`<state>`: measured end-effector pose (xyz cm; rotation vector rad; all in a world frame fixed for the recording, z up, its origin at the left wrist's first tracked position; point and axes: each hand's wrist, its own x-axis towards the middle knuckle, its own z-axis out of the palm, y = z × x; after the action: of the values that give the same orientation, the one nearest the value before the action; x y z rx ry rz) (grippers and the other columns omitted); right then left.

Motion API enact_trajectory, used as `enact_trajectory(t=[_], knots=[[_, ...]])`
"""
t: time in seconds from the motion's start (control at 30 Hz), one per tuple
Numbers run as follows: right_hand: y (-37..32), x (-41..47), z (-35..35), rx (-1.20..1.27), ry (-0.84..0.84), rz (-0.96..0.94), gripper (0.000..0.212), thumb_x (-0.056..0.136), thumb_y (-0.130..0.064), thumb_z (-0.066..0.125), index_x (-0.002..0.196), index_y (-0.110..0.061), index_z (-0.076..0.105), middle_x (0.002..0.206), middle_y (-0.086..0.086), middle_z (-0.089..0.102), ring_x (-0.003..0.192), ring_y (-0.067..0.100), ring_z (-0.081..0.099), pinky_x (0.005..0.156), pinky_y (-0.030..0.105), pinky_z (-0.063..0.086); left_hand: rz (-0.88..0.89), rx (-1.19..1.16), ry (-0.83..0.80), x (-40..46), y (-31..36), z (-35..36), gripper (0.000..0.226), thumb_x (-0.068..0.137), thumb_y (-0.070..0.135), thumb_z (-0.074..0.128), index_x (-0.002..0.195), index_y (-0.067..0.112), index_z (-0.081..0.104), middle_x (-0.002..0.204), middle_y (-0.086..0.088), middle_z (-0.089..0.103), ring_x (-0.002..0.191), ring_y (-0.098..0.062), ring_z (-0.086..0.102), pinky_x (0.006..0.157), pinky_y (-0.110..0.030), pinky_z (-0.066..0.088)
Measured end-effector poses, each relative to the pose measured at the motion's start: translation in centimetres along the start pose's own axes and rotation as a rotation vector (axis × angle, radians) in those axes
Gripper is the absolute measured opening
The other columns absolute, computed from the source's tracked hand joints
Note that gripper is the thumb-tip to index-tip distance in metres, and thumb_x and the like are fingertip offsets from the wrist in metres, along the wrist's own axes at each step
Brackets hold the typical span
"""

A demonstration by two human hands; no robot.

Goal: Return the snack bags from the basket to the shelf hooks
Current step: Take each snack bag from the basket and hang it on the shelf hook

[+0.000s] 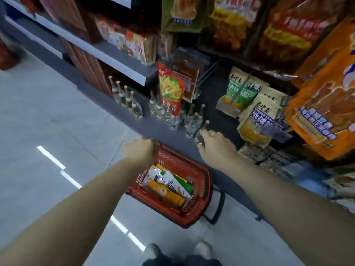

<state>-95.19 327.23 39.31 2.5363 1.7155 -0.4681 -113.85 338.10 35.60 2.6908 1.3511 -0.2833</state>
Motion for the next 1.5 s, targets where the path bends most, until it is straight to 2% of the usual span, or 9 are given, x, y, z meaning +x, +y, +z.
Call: enact_trajectory(t=[0.2,0.37,0.53,0.7,0.83,0.97,1.13,1.33,1.5], knots=[[2.7,6.0,17.6,-0.016,-0.150,-0.016,0.036,0.099,-0.028,0.042,0.131,-0.013,0.040,0.135,0.009,0.048,0.126,0.031,0.043,0.097,0.041,0.040,-0.045,-0.015,-0.158,3.9,0.7,17.7,0.033,0.096,0.042,0.042,0.114,0.023,0.060,0.111,-0.005,0.067,0.103,-0.030,0.064,0.079,-0.035,0.051],[5.8,10.6,32.6,-0.066,-0.285,-0.153,0.036,0.097,-0.022,0.044,0.132,-0.013,0.042,0.133,0.009,0.049,0.124,0.029,0.043,0.098,0.039,0.040,0.062,0.044,-0.256,6.8,2.3,33.3,0.034,0.098,0.044,0.040,0.122,0.025,0.055,0.110,-0.003,0.065,0.091,-0.026,0.062,0.065,-0.029,0.040],[9.4,13.3,43.0,-0.256,-0.724,-0.355,0.049,0.086,0.004,0.049,0.131,-0.016,0.051,0.123,0.015,0.057,0.109,0.035,0.056,0.082,0.039,0.052,0.260,0.143,-0.371,9.9,3.9,43.6,0.033,0.098,0.038,0.043,0.125,0.021,0.054,0.118,-0.005,0.062,0.106,-0.028,0.061,0.060,-0.029,0.038],[11.1,14.3,47.1,-0.371,-0.865,-0.424,0.059,0.086,0.007,0.051,0.134,-0.025,0.055,0.125,0.009,0.060,0.106,0.033,0.059,0.065,0.031,0.042,0.328,0.148,-0.313,12.9,5.2,47.6,0.041,0.098,0.035,0.045,0.137,0.025,0.047,0.132,-0.006,0.057,0.112,-0.029,0.059,0.079,-0.035,0.047],[11.7,15.4,48.3,-0.126,-0.758,-0.384,0.040,0.088,-0.003,0.058,0.120,-0.025,0.067,0.122,0.003,0.067,0.103,0.027,0.062,0.083,0.038,0.055,0.326,0.176,-0.287,14.0,5.5,48.6,0.037,0.097,0.032,0.047,0.133,0.024,0.050,0.126,-0.006,0.059,0.109,-0.029,0.060,0.076,-0.033,0.046],[10.7,15.9,48.6,-0.006,-0.639,-0.343,0.015,0.087,-0.010,0.059,0.089,-0.009,0.073,0.090,0.020,0.069,0.087,0.038,0.062,0.062,0.034,0.043,0.289,0.145,-0.308,13.9,4.7,49.4,0.036,0.096,0.033,0.048,0.132,0.026,0.052,0.125,-0.004,0.060,0.109,-0.027,0.059,0.069,-0.032,0.043],[9.3,16.4,49.7,0.091,-0.537,-0.214,0.023,0.089,-0.021,0.065,0.087,0.002,0.065,0.086,0.026,0.064,0.079,0.037,0.060,0.062,0.030,0.036,0.143,-0.130,-0.317,13.7,2.5,49.3,0.038,0.096,0.046,0.046,0.128,0.027,0.056,0.124,0.001,0.063,0.106,-0.023,0.062,0.075,-0.034,0.051],[8.7,17.8,50.0,0.497,-0.308,-0.045,0.027,0.095,-0.022,0.058,0.070,-0.013,0.050,0.070,0.008,0.051,0.065,0.017,0.043,0.060,0.030,0.033,0.003,-0.494,-0.275,13.7,1.1,48.2,0.056,0.100,0.049,0.036,0.058,0.014,0.049,0.057,-0.006,0.051,0.058,-0.023,0.051,0.057,-0.029,0.039],[8.0,18.1,48.9,0.861,-0.137,0.012,0.022,0.100,-0.015,0.048,0.116,-0.010,0.063,0.110,0.003,0.064,0.101,0.017,0.057,0.095,0.038,0.046,-0.314,-1.222,-0.331,13.8,-0.8,47.5,0.083,0.070,0.084,0.046,0.108,0.014,0.067,0.107,-0.004,0.068,0.101,-0.023,0.063,0.083,-0.034,0.050]])
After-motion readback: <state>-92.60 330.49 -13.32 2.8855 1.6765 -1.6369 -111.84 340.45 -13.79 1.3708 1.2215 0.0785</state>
